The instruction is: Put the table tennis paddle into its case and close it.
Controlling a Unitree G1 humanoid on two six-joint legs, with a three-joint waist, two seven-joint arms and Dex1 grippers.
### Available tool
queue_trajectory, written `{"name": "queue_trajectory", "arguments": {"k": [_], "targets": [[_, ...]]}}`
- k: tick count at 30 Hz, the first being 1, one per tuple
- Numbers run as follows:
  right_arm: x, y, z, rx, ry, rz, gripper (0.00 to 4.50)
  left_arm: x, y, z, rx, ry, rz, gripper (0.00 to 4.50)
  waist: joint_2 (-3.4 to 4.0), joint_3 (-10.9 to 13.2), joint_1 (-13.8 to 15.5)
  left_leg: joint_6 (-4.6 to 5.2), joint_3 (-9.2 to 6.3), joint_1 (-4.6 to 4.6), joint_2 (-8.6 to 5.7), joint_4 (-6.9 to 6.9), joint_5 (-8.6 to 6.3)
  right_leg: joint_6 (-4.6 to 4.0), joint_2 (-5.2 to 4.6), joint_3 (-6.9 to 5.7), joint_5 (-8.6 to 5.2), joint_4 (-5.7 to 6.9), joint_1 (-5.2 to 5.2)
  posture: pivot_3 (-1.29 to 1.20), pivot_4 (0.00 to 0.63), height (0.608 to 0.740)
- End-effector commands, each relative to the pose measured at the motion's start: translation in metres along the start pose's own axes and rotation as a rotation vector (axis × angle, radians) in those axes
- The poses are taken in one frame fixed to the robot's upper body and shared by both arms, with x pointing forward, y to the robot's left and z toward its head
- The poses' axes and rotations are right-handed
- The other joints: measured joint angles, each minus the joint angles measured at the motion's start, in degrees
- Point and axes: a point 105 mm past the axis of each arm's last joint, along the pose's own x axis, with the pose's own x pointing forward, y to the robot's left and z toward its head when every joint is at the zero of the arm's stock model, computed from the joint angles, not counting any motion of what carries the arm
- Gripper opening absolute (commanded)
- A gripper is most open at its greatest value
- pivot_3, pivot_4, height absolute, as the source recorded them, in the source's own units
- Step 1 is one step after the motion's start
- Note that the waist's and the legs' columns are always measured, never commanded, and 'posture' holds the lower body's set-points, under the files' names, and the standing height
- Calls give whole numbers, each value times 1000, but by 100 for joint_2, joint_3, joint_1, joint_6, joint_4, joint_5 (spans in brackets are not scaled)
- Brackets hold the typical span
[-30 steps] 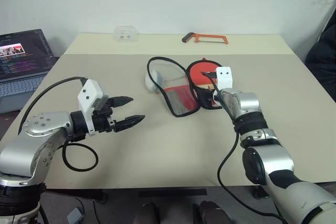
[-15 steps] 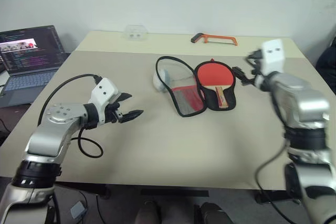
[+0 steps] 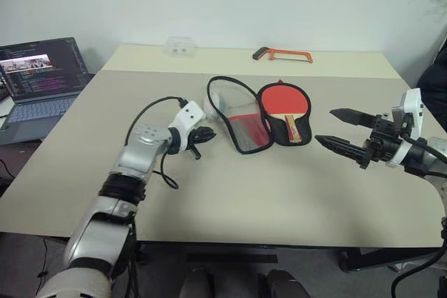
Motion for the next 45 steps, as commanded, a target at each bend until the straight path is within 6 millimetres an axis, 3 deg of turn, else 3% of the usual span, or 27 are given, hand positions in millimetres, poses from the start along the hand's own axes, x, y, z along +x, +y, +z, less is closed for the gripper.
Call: {"name": "queue_trajectory", "arguments": {"k": [1, 6, 13, 15, 17, 19, 22, 26, 32, 38, 43, 45], "targets": [[3, 8, 7, -44, -30, 14, 4500, 9, 4, 10, -3, -10, 45, 26, 0, 0, 1, 0, -2, 0, 0, 0, 0, 0, 0, 0, 0, 1, 0, 0, 150, 740], [5, 13, 7, -45, -28, 21, 4500, 30, 1, 29, -3, -71, 87, 26, -1, 1, 43, 0, -6, -4, -3, -2, 0, 0, 0, -1, 0, 0, -1, 0, 150, 740], [2, 12, 14, -66, -40, -23, 4500, 68, -31, 146, -15, -462, 97, 26, -9, 5, 121, -1, -13, -12, -11, 6, 1, 1, -1, -4, 0, -3, 2, 0, 150, 740], [1, 13, 16, -70, -42, -33, 4500, 76, -47, 169, -54, -519, 67, 26, -9, 5, 120, 0, -14, -17, -14, 5, 1, 3, -1, -2, 1, -14, 3, 0, 150, 740], [0, 15, 17, -74, -42, -41, 4500, 88, -66, 173, -54, -503, 27, 26, -8, 5, 106, 0, -14, -18, -15, -2, 0, 4, -1, -1, 1, -31, 7, 0, 150, 740], [0, 14, 18, -74, -46, -53, 4500, 100, -78, 162, 16, -426, 40, 26, 4, -2, 62, 0, -17, -12, -15, -11, 0, 4, -1, -4, 1, -55, 24, 0, 150, 740], [2, 15, 20, -75, -52, -56, 4500, 98, -65, 151, -21, -408, 98, 26, 5, -2, -54, 1, -14, -3, -11, -19, 0, 4, 4, 5, 2, -62, 27, 0, 150, 740], [6, 13, 16, -27, -32, -59, 4500, 72, -38, 153, -35, -511, 77, 26, 6, -1, -107, -1, -20, 1, -3, -20, 1, 3, 12, 3, 2, -42, 22, 0, 150, 740], [23, -54, -34, 226, 85, -409, 4500, -19, -14, 118, -22, -567, -124, 26, 8, -2, -118, -38, -16, 27, 1, -21, 23, 1, 8, 4, 1, -12, 31, 0, 150, 740], [36, -94, -49, 547, -26, -566, 4500, -86, -12, 83, -73, -498, -134, 2003, 10, -1, -71, -35, -25, 39, 0, -16, 25, -8, 7, -1, -4, 21, 34, 0, 150, 740], [31, -117, -57, 764, -114, -637, 4500, -114, -18, 62, -115, -430, -97, 3933, 10, -1, 5, -33, -26, 39, -4, -16, 24, -7, 2, -4, -5, 9, 47, 0, 150, 740], [28, -121, -65, 847, -139, -659, 4500, -121, -19, 53, -111, -396, -61, 4479, 10, -1, 4, -33, -25, 39, -2, -17, 24, -8, 3, -3, -5, 7, 47, 0, 150, 740]]}}
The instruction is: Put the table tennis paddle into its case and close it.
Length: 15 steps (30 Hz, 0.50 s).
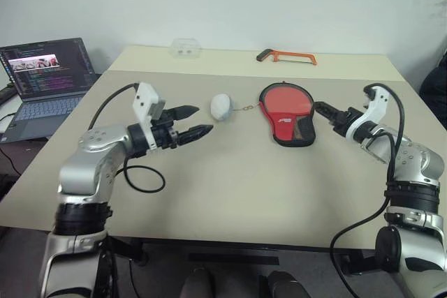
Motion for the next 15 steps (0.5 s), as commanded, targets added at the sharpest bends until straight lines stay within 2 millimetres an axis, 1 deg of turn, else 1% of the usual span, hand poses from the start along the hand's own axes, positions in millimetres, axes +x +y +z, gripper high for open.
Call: {"name": "queue_trajectory", "arguments": {"k": [1, 4, 7, 11, 15], "targets": [[-1, -13, 5, 128, -39, -24, 4500, -14, -4, 12, 78, -7, 49, 4479, 0, 0, -5, 0, 0, 0, 0, -1, 0, 0, 1, 1, 0, 0, 0, 0, 150, 740], [1, -21, -5, 200, -15, -41, 4500, -20, -9, 5, 92, 32, 59, 4479, 0, 0, -31, 1, 2, 3, 1, -2, 0, -2, 3, 5, -1, 1, -2, 0, 150, 740], [3, -28, -19, 287, 8, -63, 4500, -21, -13, 4, 94, 34, 67, 4479, 0, 0, -57, 1, 2, 3, 2, -4, -1, -3, 4, 7, -1, 1, -2, 0, 150, 740], [6, -31, -38, 363, 43, -71, 4500, -20, -16, 3, 93, 43, 69, 4479, 0, 0, -94, 1, 1, 4, 2, -4, -1, -3, 5, 8, -1, 2, -2, 0, 150, 740], [9, -29, -53, 379, 81, -76, 4500, -18, -20, 2, 88, 51, 57, 4479, 0, 0, -102, 1, 2, 4, 2, -7, -1, -3, 6, 10, -1, 0, -5, 0, 150, 740]]}}
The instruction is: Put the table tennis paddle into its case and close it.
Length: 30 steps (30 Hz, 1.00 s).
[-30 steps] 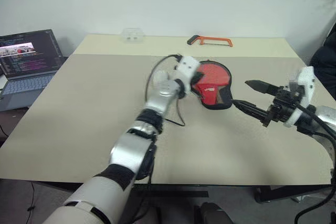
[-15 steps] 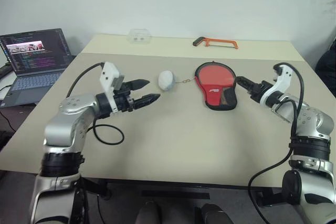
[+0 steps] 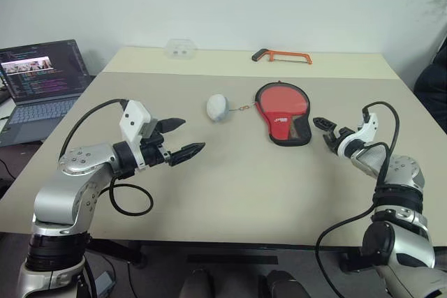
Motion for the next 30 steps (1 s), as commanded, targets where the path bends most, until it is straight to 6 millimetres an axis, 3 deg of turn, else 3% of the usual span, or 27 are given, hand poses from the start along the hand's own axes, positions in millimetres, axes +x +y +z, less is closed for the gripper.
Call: {"name": "queue_trajectory", "arguments": {"k": [1, 15, 22, 30], "targets": [[2, 6, -5, 18, 7, 32, 4500, -1, -5, 12, 43, -21, -10, 4479, 0, 0, -1, 0, 0, 0, 0, 0, 0, 0, 0, 0, 0, 0, 0, 0, 150, 740], [13, 44, -47, 14, 111, 143, 4500, -2, -5, 11, 47, -10, -1, 4479, 0, 0, -164, 0, -1, 11, 7, -14, 0, -4, 8, 6, -2, 1, 0, 0, 150, 740], [18, 58, -53, 17, 123, 176, 4500, -1, -7, 11, 48, -11, -6, 4479, 0, 0, -165, 0, 0, 11, 7, -17, -1, -5, 9, 7, -3, 0, -3, 0, 150, 740], [29, 60, -61, 11, 131, 161, 4500, 3, -6, 10, 53, -12, -9, 4479, 0, 0, -172, 0, 5, 11, 8, -20, -1, -5, 10, 12, -4, 0, -9, 0, 150, 740]]}}
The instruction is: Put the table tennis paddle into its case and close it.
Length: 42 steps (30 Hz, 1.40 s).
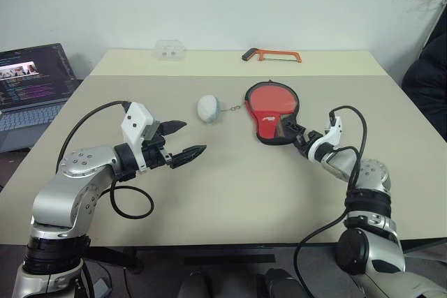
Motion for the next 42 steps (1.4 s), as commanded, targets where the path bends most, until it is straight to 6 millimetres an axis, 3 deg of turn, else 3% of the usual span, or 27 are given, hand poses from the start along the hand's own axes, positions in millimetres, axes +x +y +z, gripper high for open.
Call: {"name": "queue_trajectory", "arguments": {"k": [1, 8, 10, 23, 31, 38, 42], "targets": [[9, 13, -2, -24, 3, 29, 4500, 1, -2, 11, 50, -31, -8, 4479, 0, 0, 0, 0, 0, 0, 0, 0, 0, 0, 0, 0, 0, 0, 0, 0, 150, 740], [26, 12, -13, -43, 34, 8, 4500, 4, -2, 9, 49, -29, -16, 4479, -1, 0, -26, 0, 5, 12, 3, 0, 0, 1, 2, 5, 0, 0, 6, 0, 150, 740], [29, 14, -14, -47, 36, 14, 4132, 5, -2, 10, 49, -32, -18, 4500, -1, 0, -50, 0, 6, 21, 4, 0, 0, 2, 3, 7, -1, 0, 14, 0, 150, 740], [27, 11, -20, -70, 67, 12, 8, 4, -3, 9, 54, -25, -16, 4500, -13, -6, -63, 0, 7, 33, 8, -47, 0, -4, 4, 6, -1, -42, 27, 0, 150, 740], [11, 7, -46, -126, 223, 10, 8, 4, -1, 9, 60, -17, -22, 4500, -13, -6, -17, -1, 6, 28, 8, -85, 0, -7, 4, 0, -1, -81, 26, 0, 150, 740], [-29, 6, -80, -154, 381, 57, 8, 3, -1, 7, 61, -4, -35, 4500, -22, -12, 44, -17, -1, 19, 12, -108, -11, -30, 4, -12, -35, -96, 25, 0, 150, 740], [-62, 10, -104, -186, 494, 111, 8, 4, -1, 7, 66, 4, -51, 4500, -31, -17, 48, -23, -6, 20, 14, -116, -15, -40, 6, -18, -46, -98, 27, 0, 150, 740]]}}
